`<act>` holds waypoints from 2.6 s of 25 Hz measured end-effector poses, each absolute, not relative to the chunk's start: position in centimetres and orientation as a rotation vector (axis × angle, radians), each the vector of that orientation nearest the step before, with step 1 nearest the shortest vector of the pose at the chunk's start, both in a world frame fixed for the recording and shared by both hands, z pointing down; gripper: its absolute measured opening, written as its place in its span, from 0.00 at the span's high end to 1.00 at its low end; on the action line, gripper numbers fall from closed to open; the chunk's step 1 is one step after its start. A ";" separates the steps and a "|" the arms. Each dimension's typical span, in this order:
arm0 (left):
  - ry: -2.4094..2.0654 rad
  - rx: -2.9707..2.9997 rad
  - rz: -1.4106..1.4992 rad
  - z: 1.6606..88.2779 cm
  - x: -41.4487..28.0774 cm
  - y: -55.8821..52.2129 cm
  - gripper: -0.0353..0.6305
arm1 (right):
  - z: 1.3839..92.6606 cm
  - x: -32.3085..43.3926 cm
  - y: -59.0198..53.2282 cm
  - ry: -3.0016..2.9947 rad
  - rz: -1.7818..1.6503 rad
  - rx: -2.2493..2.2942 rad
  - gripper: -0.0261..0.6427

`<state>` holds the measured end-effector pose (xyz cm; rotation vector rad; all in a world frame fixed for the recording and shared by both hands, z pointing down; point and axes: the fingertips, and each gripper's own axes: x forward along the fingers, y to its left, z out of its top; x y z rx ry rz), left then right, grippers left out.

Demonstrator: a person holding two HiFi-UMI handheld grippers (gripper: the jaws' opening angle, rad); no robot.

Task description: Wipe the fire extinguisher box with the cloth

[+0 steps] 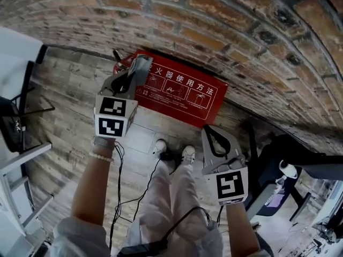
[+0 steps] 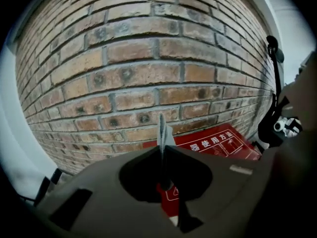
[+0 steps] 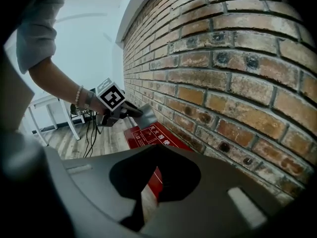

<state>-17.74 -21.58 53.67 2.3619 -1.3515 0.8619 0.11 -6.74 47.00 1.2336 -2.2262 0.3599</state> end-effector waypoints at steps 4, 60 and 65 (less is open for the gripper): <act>-1.295 2.439 0.849 51.7 -14.2 -19.3 0.93 | 46.5 1.5 -5.7 -2.215 0.362 1.261 0.95; -1.020 2.274 0.921 62.4 1.9 -5.9 0.93 | 48.4 8.3 0.6 -2.174 0.472 1.297 0.95; -1.045 2.262 0.923 62.6 0.3 -6.3 0.93 | 48.4 7.2 0.5 -2.181 0.475 1.283 0.95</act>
